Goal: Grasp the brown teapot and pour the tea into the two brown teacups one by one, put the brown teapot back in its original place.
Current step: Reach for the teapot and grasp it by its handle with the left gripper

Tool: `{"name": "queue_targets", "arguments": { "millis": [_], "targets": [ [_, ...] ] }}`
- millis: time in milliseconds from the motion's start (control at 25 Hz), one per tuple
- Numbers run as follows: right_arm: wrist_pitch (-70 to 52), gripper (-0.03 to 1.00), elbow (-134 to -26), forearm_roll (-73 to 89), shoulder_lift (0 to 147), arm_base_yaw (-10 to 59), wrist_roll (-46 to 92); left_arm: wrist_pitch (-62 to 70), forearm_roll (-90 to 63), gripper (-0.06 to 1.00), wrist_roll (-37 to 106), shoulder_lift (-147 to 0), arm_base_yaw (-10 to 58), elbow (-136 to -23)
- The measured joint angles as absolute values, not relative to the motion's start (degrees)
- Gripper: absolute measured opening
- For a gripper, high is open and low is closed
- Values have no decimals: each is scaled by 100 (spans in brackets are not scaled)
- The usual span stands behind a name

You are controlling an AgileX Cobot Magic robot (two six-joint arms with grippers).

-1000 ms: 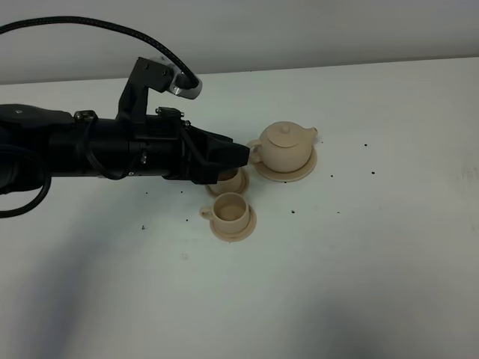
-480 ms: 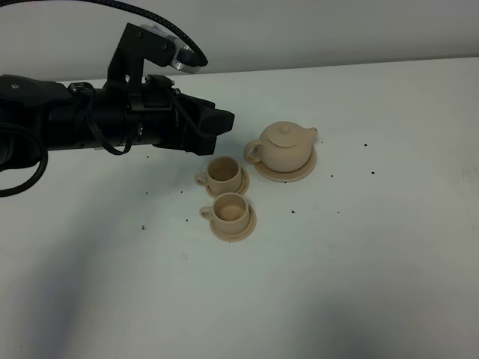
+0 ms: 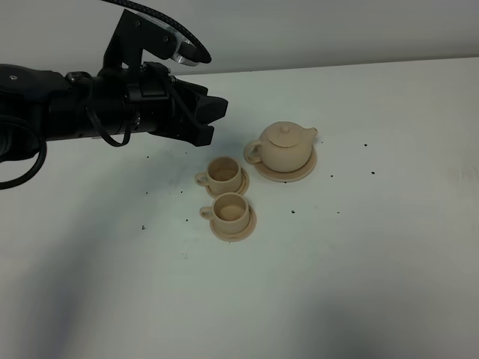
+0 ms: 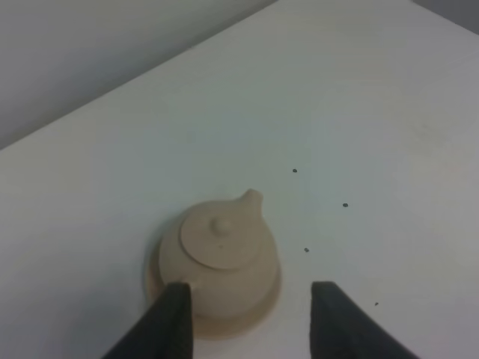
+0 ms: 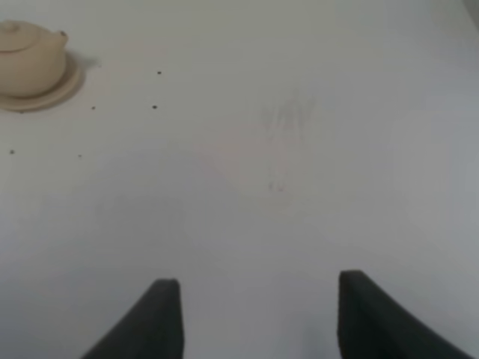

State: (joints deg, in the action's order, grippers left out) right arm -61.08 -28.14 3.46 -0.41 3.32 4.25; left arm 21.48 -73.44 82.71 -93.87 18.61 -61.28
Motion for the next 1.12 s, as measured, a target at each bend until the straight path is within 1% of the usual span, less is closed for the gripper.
{"name": "queue_targets", "arguments": {
  "millis": [160, 280, 400, 480, 640, 760, 880, 1120],
  "targets": [
    [-6108, 49, -2814, 401, -41, 332, 425, 2225, -7269, 41, 8201, -9564, 1861, -6297],
    [-6108, 49, -2814, 429, -41, 332, 425, 2627, -6920, 41, 7833, -9852, 1873, -6687],
    [-6108, 49, -2814, 439, -41, 332, 425, 3128, -6058, 41, 6881, -10191, 1981, -7391],
    [-6108, 49, -2814, 450, -41, 332, 425, 3415, -5235, 41, 6063, -10448, 2119, -7897],
    [-6108, 49, -2814, 457, -41, 332, 425, 4234, -3238, 41, 3983, -10988, 2470, -9126],
    [-6108, 49, -2814, 461, -41, 332, 425, 4788, -2034, 41, 2935, -11407, 2784, -10095],
    [-6108, 49, -2814, 461, -41, 332, 425, 5332, -1405, 41, 2470, -11837, 3018, -10876],
    [-6108, 49, -2814, 461, -41, 332, 425, 6275, -1087, 41, 2205, -12680, 3146, -11979]
  ]
}}
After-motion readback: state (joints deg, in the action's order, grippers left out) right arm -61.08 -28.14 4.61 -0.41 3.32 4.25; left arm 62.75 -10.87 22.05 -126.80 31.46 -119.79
